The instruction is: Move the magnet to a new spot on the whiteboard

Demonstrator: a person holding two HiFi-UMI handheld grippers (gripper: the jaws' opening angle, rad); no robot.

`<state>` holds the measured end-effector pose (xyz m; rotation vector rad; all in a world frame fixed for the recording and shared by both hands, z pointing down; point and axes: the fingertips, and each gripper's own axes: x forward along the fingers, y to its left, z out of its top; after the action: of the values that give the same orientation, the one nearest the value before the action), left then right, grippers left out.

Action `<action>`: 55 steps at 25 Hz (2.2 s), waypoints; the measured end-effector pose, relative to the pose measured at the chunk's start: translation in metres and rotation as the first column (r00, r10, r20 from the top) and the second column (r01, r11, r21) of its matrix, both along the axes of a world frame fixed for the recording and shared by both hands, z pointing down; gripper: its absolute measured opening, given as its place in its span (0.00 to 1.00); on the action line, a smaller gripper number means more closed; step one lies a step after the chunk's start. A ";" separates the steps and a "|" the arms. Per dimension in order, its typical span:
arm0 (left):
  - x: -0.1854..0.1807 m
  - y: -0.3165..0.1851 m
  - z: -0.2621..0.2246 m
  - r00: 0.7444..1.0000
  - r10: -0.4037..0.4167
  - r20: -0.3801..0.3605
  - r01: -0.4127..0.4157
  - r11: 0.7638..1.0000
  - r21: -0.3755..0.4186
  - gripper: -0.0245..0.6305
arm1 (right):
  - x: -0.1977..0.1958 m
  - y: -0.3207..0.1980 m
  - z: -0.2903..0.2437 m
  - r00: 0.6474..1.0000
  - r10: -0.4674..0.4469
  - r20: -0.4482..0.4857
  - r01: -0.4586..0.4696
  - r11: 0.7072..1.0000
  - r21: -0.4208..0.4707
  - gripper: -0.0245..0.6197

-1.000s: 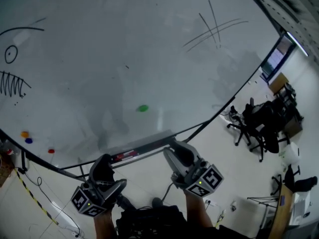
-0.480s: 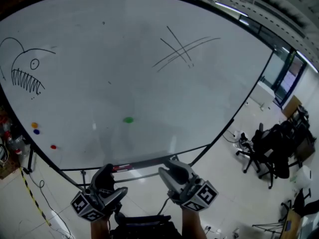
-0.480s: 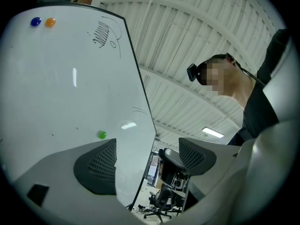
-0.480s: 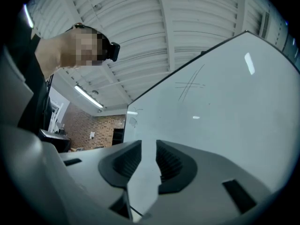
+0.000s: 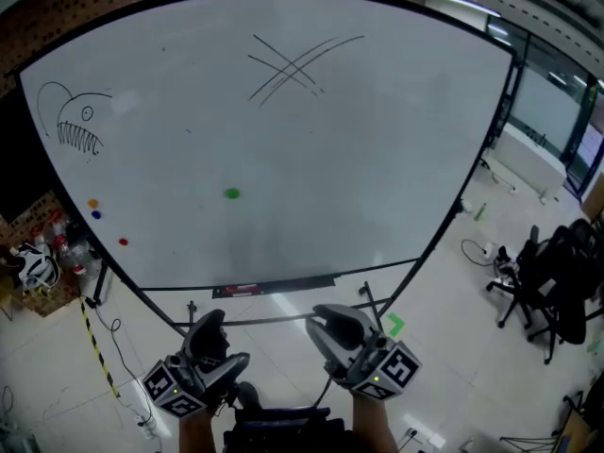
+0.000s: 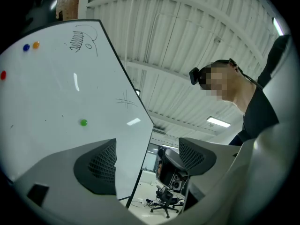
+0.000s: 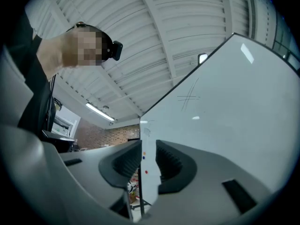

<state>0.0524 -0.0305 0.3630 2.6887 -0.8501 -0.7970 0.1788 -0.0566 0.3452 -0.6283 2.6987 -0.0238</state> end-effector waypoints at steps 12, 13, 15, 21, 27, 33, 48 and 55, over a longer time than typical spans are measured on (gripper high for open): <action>0.040 0.054 -0.012 0.999 -0.019 0.029 0.019 1.000 -0.013 0.67 | 0.049 0.053 0.006 0.998 -0.007 0.068 0.009 1.000 -0.029 0.22; 0.039 0.056 -0.011 1.000 -0.009 0.019 0.010 1.000 -0.014 0.67 | 0.050 0.055 0.006 0.998 0.000 0.063 0.002 1.000 -0.030 0.22; 0.033 0.058 -0.009 1.000 0.004 0.001 -0.004 1.000 -0.018 0.67 | 0.045 0.058 0.006 0.999 0.012 0.052 -0.010 1.000 -0.028 0.22; -0.013 0.074 0.003 0.998 0.021 -0.065 -0.024 0.999 -0.047 0.67 | 0.004 0.071 0.010 1.000 0.019 -0.011 -0.019 0.999 -0.025 0.22; -0.075 0.092 0.003 0.993 -0.003 -0.122 -0.003 0.999 -0.048 0.67 | -0.051 0.090 0.010 0.998 0.031 -0.050 -0.035 0.997 -0.068 0.22; -0.112 0.105 0.015 0.983 -0.011 -0.182 0.005 0.999 -0.034 0.67 | -0.087 0.116 0.018 0.988 0.042 -0.151 -0.054 0.995 -0.078 0.22; -0.120 0.118 -0.003 0.983 -0.046 -0.179 0.054 0.998 0.037 0.67 | -0.107 0.116 -0.010 0.996 -0.036 -0.078 0.037 0.999 0.013 0.21; -0.071 0.106 -0.012 0.990 0.005 -0.143 -0.001 1.000 0.029 0.67 | -0.054 0.105 -0.010 0.999 -0.045 -0.009 0.045 0.999 -0.030 0.15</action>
<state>-0.0183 0.0755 0.3510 2.6188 -0.8064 -0.9946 0.1247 0.0485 0.3353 -0.5780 2.7261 -0.0731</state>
